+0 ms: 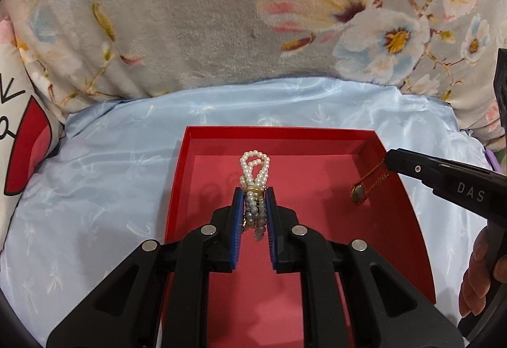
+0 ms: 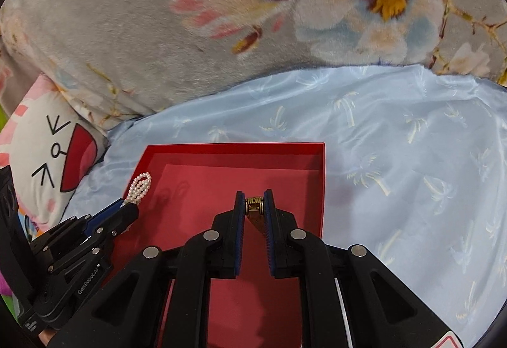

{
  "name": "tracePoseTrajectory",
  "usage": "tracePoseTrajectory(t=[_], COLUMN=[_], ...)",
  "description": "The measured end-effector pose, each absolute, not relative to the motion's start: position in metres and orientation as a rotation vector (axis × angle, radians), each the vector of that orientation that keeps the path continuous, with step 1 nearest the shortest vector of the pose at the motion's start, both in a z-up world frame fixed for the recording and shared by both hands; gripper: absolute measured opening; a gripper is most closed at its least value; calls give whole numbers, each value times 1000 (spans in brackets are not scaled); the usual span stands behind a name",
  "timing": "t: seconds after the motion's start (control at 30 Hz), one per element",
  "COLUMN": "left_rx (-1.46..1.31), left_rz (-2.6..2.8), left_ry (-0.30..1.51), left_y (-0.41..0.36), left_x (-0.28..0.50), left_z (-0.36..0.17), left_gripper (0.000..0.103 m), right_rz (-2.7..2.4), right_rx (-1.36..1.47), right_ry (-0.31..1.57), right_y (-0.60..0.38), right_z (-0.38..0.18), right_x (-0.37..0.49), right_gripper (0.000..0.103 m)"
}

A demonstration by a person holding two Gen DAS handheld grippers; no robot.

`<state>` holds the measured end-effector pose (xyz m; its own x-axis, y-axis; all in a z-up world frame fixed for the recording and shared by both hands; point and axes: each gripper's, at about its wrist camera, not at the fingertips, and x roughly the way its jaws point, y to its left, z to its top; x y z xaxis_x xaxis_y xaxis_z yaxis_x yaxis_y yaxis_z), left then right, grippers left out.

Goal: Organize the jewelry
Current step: 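Carry both items into the red box and open both grippers, then move both open grippers back toward the remaining jewelry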

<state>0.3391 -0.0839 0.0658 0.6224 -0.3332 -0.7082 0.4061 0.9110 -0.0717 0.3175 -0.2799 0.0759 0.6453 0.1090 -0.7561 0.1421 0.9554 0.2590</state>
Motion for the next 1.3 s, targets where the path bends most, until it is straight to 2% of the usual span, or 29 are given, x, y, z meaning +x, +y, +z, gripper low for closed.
tracePoseTrajectory(t=[0.27, 0.43, 0.47, 0.57, 0.6, 0.93, 1.03, 1.3], left_rx=[118, 106, 93, 53, 42, 51, 20, 17], left_rz=[-418, -403, -401, -384, -383, -362, -358, -320], left_ry=[834, 836, 837, 808, 792, 707, 687, 707], left_y=[-89, -95, -94, -88, -85, -53, -36, 2], left_x=[359, 373, 375, 373, 371, 305, 274, 190], left_z=[54, 54, 55, 62, 64, 87, 93, 76], left_gripper=[14, 14, 17, 45, 49, 51, 54, 59], right_rz=[-27, -69, -76, -69, -66, -9, -9, -34], right_rx=[267, 228, 228, 253, 248, 221, 216, 266], right_ry=[904, 844, 832, 801, 797, 747, 727, 760], right_y=[-281, -284, -286, -291, -289, -259, -252, -244], right_z=[64, 73, 76, 83, 84, 96, 100, 79], right_x=[343, 350, 349, 336, 331, 248, 215, 119], right_gripper=[11, 14, 16, 24, 25, 25, 31, 33])
